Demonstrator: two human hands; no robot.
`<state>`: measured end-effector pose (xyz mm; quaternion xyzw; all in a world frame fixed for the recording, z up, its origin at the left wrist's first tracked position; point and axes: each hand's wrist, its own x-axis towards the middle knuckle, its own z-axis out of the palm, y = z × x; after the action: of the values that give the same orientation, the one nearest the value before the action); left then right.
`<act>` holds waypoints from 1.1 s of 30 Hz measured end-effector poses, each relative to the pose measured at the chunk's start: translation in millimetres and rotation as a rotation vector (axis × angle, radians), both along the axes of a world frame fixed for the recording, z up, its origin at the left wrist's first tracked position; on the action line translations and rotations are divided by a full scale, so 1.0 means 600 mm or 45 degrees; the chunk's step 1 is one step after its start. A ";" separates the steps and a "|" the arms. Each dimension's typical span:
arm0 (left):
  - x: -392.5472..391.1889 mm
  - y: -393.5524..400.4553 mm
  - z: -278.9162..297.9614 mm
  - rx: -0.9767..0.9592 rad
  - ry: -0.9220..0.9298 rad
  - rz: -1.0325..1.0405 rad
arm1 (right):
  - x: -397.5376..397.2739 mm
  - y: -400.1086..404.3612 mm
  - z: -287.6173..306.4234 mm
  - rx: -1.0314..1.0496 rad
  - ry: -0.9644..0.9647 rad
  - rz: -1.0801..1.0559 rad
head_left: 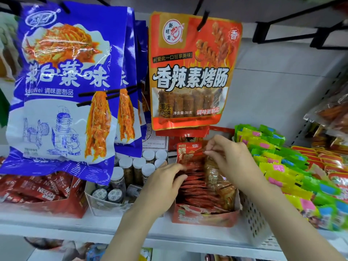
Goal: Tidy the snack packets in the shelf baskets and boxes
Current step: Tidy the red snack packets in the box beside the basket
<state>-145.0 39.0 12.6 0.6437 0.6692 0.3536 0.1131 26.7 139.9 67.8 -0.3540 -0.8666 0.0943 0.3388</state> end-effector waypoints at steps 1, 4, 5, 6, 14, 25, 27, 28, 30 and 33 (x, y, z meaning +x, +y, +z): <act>-0.001 0.000 0.003 0.017 -0.021 0.033 | 0.004 -0.004 0.003 -0.023 0.055 0.031; -0.004 0.001 0.019 0.140 -0.176 0.180 | 0.015 -0.020 0.010 -0.081 0.318 0.063; -0.004 0.001 0.024 0.160 -0.262 0.184 | 0.017 -0.025 0.016 -0.127 0.433 0.078; -0.002 0.001 0.029 0.147 -0.366 0.153 | 0.018 -0.028 0.024 -0.182 0.541 0.099; 0.045 0.003 0.060 0.065 -0.969 -0.191 | 0.022 -0.039 0.071 -0.754 1.019 0.224; 0.043 -0.029 0.076 -0.262 -1.298 -0.448 | 0.029 -0.033 0.056 -0.935 0.933 0.061; 0.042 -0.033 0.079 -0.287 -1.399 -0.440 | 0.028 -0.034 0.055 -0.970 0.959 0.080; 0.041 -0.034 0.081 -0.323 -1.517 -0.450 | 0.029 -0.034 0.056 -0.991 0.983 0.108; 0.042 -0.036 0.086 -0.452 -1.870 -0.644 | 0.030 -0.036 0.059 -1.057 1.044 0.236; 0.056 -0.036 0.094 -0.536 -2.227 -0.909 | 0.025 -0.043 0.063 -1.145 1.140 0.474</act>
<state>-111.3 17.2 68.9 0.2849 0.1630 0.5255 0.7849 41.7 113.9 105.9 -0.2317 -0.5648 0.6421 0.4636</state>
